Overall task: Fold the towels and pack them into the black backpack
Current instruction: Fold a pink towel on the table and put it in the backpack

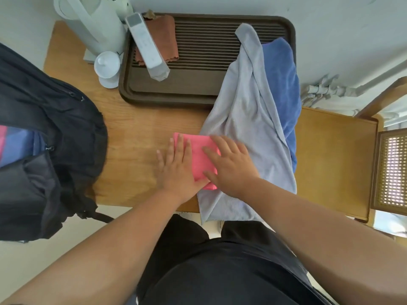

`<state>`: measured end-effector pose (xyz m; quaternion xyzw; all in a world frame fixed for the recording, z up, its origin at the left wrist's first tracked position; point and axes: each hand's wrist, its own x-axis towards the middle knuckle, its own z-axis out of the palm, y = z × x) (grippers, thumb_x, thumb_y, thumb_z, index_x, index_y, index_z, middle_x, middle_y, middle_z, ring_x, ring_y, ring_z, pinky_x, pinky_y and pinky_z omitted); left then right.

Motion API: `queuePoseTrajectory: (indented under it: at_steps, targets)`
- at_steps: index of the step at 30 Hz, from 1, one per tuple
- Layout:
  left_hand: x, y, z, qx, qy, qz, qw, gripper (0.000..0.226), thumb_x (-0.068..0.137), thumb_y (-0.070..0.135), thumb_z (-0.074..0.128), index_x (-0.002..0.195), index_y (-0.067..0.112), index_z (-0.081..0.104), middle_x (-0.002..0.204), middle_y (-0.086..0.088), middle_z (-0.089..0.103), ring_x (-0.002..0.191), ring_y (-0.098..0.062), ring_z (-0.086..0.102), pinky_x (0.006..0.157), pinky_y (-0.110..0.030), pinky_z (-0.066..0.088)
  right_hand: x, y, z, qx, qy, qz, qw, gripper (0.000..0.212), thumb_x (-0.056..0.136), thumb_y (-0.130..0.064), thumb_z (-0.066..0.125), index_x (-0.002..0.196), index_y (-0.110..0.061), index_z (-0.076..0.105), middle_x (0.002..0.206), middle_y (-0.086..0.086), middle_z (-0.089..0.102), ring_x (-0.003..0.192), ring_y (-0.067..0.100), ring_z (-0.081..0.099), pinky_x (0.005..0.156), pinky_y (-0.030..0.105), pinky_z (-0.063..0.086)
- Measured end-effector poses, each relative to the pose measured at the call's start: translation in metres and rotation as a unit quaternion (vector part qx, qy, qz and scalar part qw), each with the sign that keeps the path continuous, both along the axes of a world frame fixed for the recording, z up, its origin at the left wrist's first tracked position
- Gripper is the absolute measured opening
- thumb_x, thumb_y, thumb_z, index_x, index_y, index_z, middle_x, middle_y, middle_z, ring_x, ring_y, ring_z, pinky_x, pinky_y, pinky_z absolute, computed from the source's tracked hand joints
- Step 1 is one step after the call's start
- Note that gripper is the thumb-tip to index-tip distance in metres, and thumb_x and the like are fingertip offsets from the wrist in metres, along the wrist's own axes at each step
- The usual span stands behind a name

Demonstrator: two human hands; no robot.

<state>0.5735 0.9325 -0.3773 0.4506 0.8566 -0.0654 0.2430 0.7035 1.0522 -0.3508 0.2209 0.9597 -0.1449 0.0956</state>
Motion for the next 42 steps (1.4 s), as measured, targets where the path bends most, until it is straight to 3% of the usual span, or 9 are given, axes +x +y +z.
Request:
queuePoseTrajectory:
  at_steps: [4,10,15,19,26,31,36,39,42]
  targets:
    - [0.002,0.0,-0.014,-0.004,-0.031,0.01,0.999,0.134,0.066,0.097,0.032,0.151,0.015,-0.032,0.158,-0.006,-0.041,0.146,-0.027,-0.036,0.119,-0.059,-0.015,0.0,0.011,-0.024,0.007,-0.149,0.063,0.987,0.081,0.097,-0.069,0.015,0.158,-0.026,-0.015,0.165,0.001,-0.025,0.15,0.031,-0.026,0.12,0.059,-0.012]
    - [-0.003,0.0,-0.016,-0.008,-0.059,-0.01,0.998,0.14,0.061,0.101,0.034,0.151,0.016,-0.031,0.157,-0.007,-0.043,0.145,-0.028,-0.038,0.12,-0.06,-0.012,-0.003,0.014,-0.028,-0.002,-0.19,0.067,0.98,0.082,0.096,-0.07,0.013,0.154,-0.028,-0.026,0.161,-0.001,-0.035,0.149,0.032,-0.029,0.119,0.061,-0.012]
    - [-0.015,-0.018,-0.003,0.132,-0.058,0.056,0.988,0.105,0.081,0.074,0.055,0.159,0.018,0.012,0.168,-0.008,0.004,0.153,-0.027,0.006,0.124,-0.049,0.013,-0.016,0.015,-0.016,0.001,-0.085,0.037,0.996,0.075,0.096,-0.063,0.033,0.156,-0.019,0.024,0.165,0.007,0.018,0.153,0.033,0.007,0.122,0.054,0.012]
    - [-0.021,-0.034,-0.008,0.173,-0.069,0.278,0.942,0.071,0.073,0.061,0.071,0.128,0.018,0.056,0.122,-0.003,0.06,0.114,-0.025,0.054,0.099,-0.045,0.047,-0.046,0.015,-0.015,-0.018,-0.002,-0.004,1.0,0.053,0.097,-0.038,0.05,0.145,-0.018,0.042,0.142,0.003,0.05,0.134,0.026,0.041,0.11,0.041,0.032]
    - [-0.027,-0.029,0.001,0.104,-0.199,0.377,0.899,0.032,0.069,0.036,0.086,0.071,0.019,0.059,0.074,0.002,0.064,0.067,-0.017,0.06,0.053,-0.028,0.036,-0.08,0.021,-0.011,0.038,-0.095,-0.004,0.995,0.031,0.089,-0.03,0.057,0.117,-0.019,0.06,0.116,0.005,0.056,0.109,0.027,0.048,0.094,0.04,0.038]
    - [-0.038,-0.032,0.019,0.181,-0.323,0.423,0.827,0.02,0.075,0.008,0.073,0.077,0.014,0.053,0.075,0.001,0.057,0.067,-0.017,0.052,0.056,-0.029,0.039,-0.083,0.023,0.018,-0.108,-0.12,-0.073,0.984,0.018,0.082,-0.031,0.06,0.094,-0.019,0.057,0.092,-0.002,0.061,0.091,0.023,0.061,0.073,0.035,0.047]
    - [-0.083,-0.047,0.046,0.238,-0.365,0.496,0.752,0.031,0.082,0.009,0.075,0.105,0.02,0.058,0.106,-0.001,0.067,0.096,-0.022,0.068,0.083,-0.046,0.06,-0.086,0.003,0.044,-0.321,-0.058,-0.242,0.914,0.023,0.085,-0.025,0.065,0.105,-0.014,0.063,0.09,0.001,0.063,0.079,0.016,0.058,0.057,0.026,0.041]
    - [-0.112,-0.051,0.051,0.282,-0.318,0.479,0.769,0.036,0.089,0.012,0.072,0.118,0.024,0.056,0.109,0.008,0.062,0.102,-0.015,0.063,0.082,-0.035,0.056,-0.087,-0.026,0.046,-0.43,-0.006,-0.313,0.847,0.026,0.09,-0.029,0.067,0.112,-0.017,0.063,0.092,-0.003,0.065,0.078,0.014,0.063,0.057,0.023,0.048]
    - [-0.13,-0.054,0.039,0.221,-0.224,0.363,0.877,0.058,0.086,0.023,0.075,0.137,0.026,0.048,0.121,0.008,0.057,0.114,-0.017,0.058,0.084,-0.031,0.052,-0.088,-0.047,0.033,-0.338,-0.138,-0.262,0.893,0.027,0.093,-0.035,0.056,0.094,-0.01,0.066,0.076,0.006,0.073,0.067,0.024,0.072,0.065,0.033,0.06]
